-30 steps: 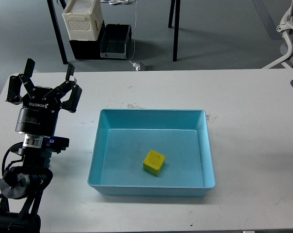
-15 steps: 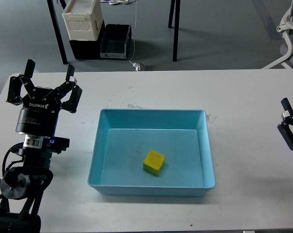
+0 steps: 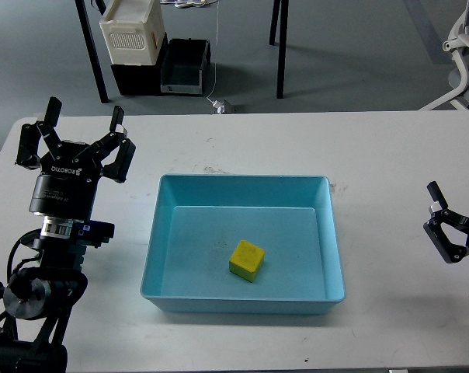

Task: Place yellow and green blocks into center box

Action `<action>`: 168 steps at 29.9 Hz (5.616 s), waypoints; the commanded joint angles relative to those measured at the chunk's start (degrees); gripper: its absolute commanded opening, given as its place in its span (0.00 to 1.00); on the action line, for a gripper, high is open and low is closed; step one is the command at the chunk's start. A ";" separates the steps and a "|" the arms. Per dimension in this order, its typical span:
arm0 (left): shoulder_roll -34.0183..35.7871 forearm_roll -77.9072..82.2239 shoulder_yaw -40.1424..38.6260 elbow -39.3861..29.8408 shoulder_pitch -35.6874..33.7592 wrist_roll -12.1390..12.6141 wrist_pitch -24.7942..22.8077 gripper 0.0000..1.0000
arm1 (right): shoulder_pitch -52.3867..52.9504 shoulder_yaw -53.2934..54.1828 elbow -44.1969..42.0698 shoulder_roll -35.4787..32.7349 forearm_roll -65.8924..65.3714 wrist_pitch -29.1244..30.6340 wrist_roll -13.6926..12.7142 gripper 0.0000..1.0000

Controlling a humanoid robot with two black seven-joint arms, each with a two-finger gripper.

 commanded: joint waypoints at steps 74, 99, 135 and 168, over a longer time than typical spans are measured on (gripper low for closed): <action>63.95 15.40 -4.34 -9.41 -9.65 -0.71 0.00 1.00 | 3.17 -6.70 -7.11 0.00 2.68 0.00 11.30 1.00; 45.88 42.01 84.54 6.15 -79.81 -0.79 0.00 1.00 | 2.64 -6.44 -7.28 0.00 2.77 0.00 11.30 1.00; 61.70 90.79 97.73 -1.67 -72.88 -21.08 0.00 0.95 | 1.58 -6.61 -7.28 0.00 2.77 0.00 11.30 1.00; 61.35 105.93 97.91 8.18 -65.76 -25.67 0.00 0.94 | 1.41 -6.70 -7.28 0.00 2.68 0.00 11.30 1.00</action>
